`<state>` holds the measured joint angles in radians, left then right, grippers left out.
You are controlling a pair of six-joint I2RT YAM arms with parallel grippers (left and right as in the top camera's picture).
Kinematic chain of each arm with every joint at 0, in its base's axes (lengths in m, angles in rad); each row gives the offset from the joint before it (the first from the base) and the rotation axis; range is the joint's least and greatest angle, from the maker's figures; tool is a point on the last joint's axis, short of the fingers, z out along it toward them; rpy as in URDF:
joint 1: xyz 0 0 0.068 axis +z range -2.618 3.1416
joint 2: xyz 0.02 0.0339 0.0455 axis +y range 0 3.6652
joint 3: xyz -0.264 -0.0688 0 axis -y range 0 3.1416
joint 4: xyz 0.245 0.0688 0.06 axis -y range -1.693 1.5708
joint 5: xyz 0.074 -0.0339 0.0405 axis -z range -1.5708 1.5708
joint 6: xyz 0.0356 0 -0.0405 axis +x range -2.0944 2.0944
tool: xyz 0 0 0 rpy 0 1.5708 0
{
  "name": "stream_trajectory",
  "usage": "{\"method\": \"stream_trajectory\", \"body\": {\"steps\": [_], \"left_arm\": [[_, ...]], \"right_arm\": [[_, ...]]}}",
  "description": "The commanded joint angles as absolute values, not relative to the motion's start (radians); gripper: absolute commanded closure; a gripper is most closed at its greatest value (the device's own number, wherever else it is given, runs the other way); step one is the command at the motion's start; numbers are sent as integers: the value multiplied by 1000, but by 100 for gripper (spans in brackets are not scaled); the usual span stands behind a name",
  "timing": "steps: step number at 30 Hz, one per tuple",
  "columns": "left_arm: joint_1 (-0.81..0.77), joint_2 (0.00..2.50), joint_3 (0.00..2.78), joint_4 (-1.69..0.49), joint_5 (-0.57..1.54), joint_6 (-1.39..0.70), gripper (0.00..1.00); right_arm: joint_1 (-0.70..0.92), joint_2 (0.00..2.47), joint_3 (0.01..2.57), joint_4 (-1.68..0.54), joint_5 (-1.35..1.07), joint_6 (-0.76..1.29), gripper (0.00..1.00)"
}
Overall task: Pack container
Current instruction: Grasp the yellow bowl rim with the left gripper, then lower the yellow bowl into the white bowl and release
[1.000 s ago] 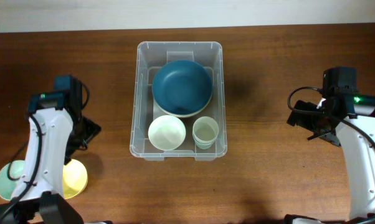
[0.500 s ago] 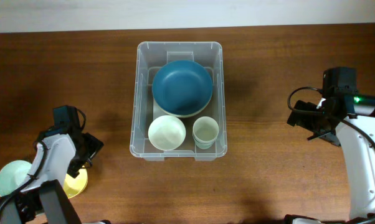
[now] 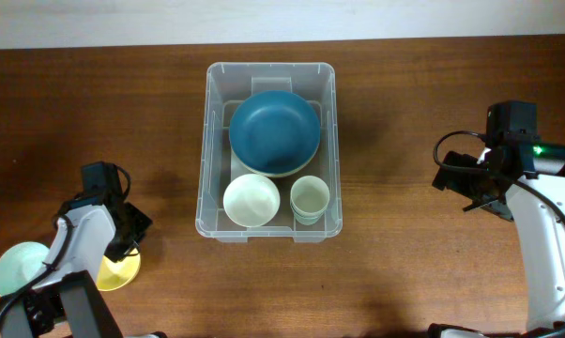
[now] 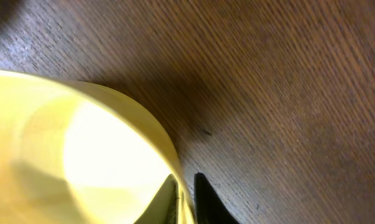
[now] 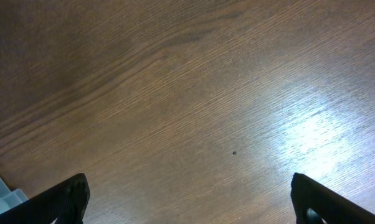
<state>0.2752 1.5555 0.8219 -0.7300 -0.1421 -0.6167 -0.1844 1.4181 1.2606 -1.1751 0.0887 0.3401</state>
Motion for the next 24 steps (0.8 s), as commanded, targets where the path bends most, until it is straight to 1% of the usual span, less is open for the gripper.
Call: {"method": "stream_trajectory", "body": {"steps": [1, 6, 10, 11, 16, 18, 19, 24], "left_arm": [[280, 1543, 823, -726, -130, -612, 99], [264, 1510, 961, -826, -93, -583, 99], [184, 1451, 1127, -958, -93, -581, 99], [127, 1427, 1208, -1018, -93, -581, 99], [-94, 1408, 1455, -1165, -93, -583, 99], [-214, 1408, 1537, -1183, -94, -598, 99], [-249, 1408, 1553, -1181, -94, -600, 99], [-456, 1451, 1575, -1143, -97, -606, 99]], "right_arm": [[-190, 1402, 1275, -1175, 90, 345, 1], [-190, 1402, 1275, -1175, 90, 345, 1], [-190, 1402, 1275, -1174, 90, 345, 1], [-190, 1402, 1275, -1174, 90, 345, 1], [-190, 1402, 1275, -1174, 90, 345, 1], [-190, 1402, 1275, -1174, 90, 345, 1], [-190, 1402, 1275, -1174, 90, 345, 1], [-190, 1402, 1275, -1175, 89, 345, 1]]}}
